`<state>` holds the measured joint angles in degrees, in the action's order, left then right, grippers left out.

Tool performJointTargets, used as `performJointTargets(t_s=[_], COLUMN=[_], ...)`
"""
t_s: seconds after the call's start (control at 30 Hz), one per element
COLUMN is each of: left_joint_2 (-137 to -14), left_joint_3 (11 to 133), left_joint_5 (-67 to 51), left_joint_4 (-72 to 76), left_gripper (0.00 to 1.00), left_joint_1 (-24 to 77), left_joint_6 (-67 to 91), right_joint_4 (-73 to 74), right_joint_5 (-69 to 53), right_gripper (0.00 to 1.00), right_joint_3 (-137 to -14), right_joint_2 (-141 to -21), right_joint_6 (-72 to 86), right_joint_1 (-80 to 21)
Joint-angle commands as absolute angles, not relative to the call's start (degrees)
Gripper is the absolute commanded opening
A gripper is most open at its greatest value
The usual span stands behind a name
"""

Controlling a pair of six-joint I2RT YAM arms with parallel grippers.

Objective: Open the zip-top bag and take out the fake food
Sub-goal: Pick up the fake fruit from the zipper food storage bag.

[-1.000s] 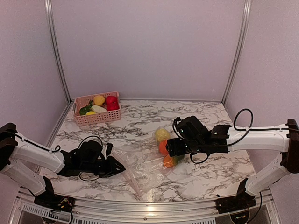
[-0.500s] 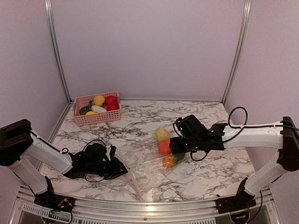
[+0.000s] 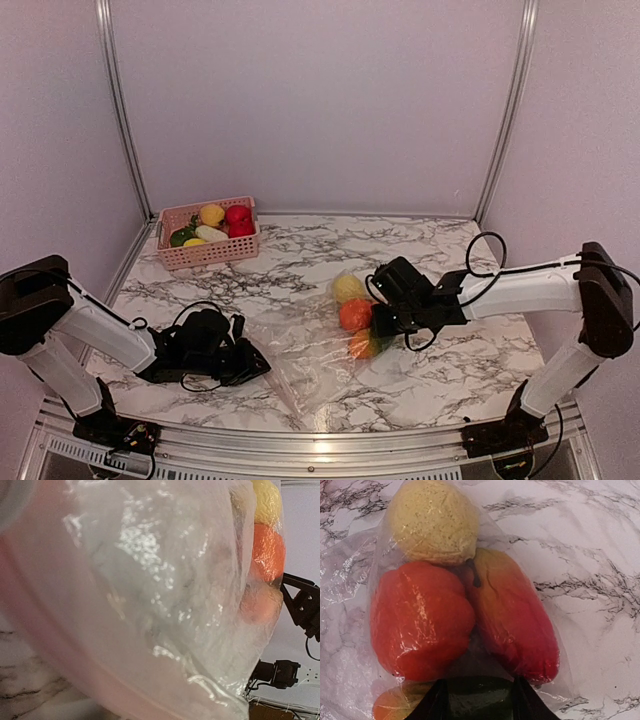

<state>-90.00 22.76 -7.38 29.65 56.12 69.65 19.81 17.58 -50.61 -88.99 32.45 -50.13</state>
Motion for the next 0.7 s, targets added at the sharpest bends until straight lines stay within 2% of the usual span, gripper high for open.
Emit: performJointTargets(t_s=[0.0, 0.1, 0.2, 0.43, 0.67], left_joint_2=[-89.23, -88.96, -88.82, -88.59, -88.16], left_joint_3=[24.02, 24.25, 24.66, 26.6, 26.94], left_joint_5=[-6.24, -6.19, -6.74, -7.92, -7.87], left_joint_4=[27.23, 26.77, 26.69, 25.2, 24.36], left_gripper=[0.15, 0.15, 0.16, 0.21, 0.22], left_joint_1=[56.43, 56.43, 56.43, 56.43, 56.43], left_joint_6=[68.59, 68.26, 67.78, 66.07, 65.92], right_joint_4=[19.24, 19.61, 20.03, 21.18, 24.23], right_joint_5=[17.55, 16.68, 16.73, 17.99, 19.31], right_gripper=[0.39, 0.36, 0.38, 0.63, 0.59], right_joint_3=[-50.74, -51.04, -51.19, -52.36, -54.81], right_joint_2=[-91.86, -92.79, -92.94, -95.03, -91.02], right_joint_6=[32.75, 32.51, 32.25, 32.37, 33.99], right_joint_1=[-49.37, -49.66, -51.26, -55.42, -55.48])
